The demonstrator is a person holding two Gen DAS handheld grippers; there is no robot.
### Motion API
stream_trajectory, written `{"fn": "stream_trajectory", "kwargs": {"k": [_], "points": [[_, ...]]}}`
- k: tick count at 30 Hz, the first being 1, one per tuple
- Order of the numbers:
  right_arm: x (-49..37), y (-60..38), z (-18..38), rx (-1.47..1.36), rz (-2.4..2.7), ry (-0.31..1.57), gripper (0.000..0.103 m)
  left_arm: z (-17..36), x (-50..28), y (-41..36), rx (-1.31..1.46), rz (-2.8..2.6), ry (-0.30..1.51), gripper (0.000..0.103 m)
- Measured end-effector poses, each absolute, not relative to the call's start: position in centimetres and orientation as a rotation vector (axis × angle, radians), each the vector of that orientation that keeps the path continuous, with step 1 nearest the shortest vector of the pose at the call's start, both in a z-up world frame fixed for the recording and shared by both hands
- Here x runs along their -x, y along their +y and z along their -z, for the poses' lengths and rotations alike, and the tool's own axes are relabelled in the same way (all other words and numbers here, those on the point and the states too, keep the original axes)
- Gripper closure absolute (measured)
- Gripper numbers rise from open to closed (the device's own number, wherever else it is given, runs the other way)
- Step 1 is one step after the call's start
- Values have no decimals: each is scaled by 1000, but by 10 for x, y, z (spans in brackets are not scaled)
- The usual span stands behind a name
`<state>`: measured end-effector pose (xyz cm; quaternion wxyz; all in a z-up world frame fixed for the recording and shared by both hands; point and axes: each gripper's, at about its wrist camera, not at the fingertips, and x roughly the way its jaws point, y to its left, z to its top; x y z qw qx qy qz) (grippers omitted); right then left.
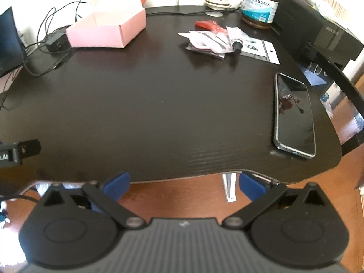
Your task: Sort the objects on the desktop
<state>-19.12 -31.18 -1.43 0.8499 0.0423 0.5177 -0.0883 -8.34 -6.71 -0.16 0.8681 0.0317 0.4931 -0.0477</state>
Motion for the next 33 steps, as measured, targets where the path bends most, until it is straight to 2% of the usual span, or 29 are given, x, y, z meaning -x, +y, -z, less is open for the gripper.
{"fn": "stream_trajectory", "kwargs": {"k": [4, 21, 33], "points": [[182, -302, 12, -90, 225, 1079, 1, 7, 122, -89, -55, 115, 1020, 0], [144, -267, -1, -81, 255, 979, 1, 8, 62, -54, -128, 171, 951, 0], [97, -294, 6, -118, 246, 979, 1, 6, 29, -57, -60, 61, 990, 0]]}}
